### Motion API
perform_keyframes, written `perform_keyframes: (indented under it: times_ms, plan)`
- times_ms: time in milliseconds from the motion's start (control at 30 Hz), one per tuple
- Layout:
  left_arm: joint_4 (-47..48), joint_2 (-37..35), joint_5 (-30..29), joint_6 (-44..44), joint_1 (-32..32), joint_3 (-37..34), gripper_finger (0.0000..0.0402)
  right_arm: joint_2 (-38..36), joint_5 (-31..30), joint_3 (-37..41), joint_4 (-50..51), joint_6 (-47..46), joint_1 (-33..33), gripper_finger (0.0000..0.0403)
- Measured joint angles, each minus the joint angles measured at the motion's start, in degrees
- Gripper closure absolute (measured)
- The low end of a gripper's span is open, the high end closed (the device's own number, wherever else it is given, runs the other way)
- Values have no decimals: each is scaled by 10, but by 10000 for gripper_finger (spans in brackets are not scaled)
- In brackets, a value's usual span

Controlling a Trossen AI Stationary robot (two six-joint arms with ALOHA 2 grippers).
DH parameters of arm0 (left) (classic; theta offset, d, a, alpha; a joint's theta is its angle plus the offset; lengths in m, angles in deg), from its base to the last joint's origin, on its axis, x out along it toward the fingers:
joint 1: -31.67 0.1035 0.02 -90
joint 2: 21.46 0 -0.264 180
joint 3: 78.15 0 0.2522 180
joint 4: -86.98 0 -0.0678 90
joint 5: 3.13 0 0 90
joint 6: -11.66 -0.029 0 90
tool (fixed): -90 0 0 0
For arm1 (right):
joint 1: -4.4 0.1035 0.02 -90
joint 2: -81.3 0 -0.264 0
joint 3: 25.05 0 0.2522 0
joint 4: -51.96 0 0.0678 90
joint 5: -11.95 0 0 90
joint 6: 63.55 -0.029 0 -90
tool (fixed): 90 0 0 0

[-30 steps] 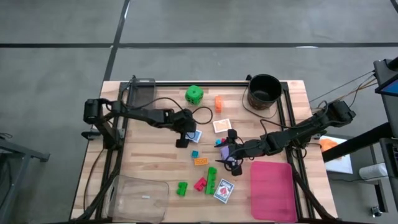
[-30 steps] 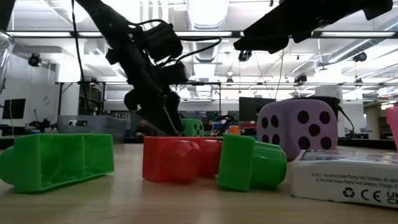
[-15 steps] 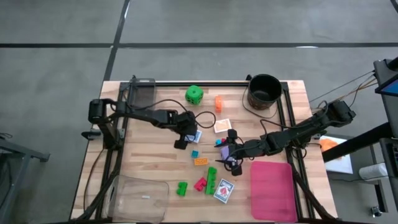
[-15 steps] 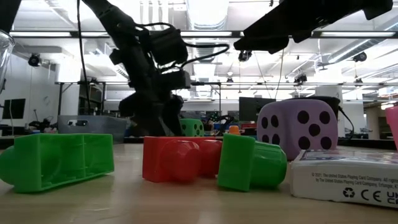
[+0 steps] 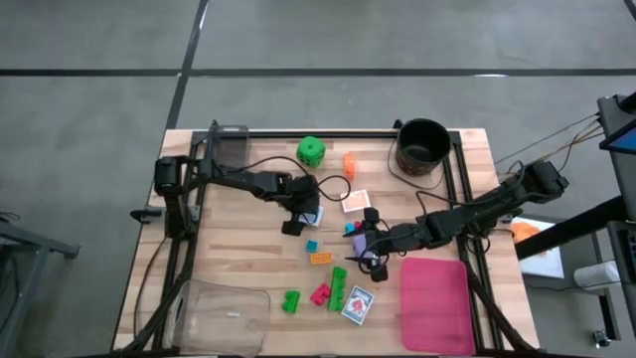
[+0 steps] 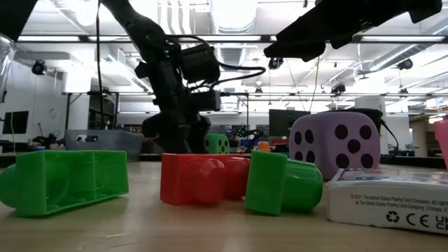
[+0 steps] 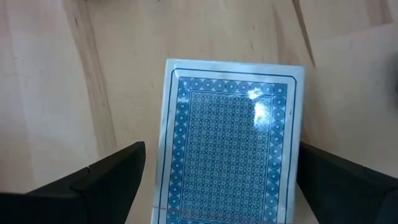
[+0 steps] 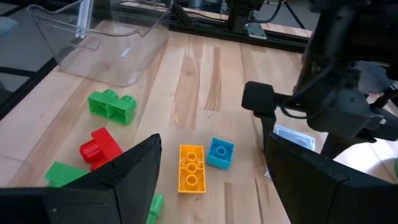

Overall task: Pick & Place Toys
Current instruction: Put the blue deck of cards into the black bin

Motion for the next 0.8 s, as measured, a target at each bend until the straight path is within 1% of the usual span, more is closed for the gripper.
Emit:
perform_keyframes:
  times_ms: [67,133,300,800]
  plan:
    - [0,0,0,4,0,-1,9,0,0,0,1,0,0,121]
    - [3,-3,0,17,0,-2,26,0,0,0,1,0,0,121]
    - [7,-4,-2,23,0,-3,103,0,0,0,1,0,0,121]
    - [13,-14,-6,39,-1,-6,104,0,0,0,1,0,0,121]
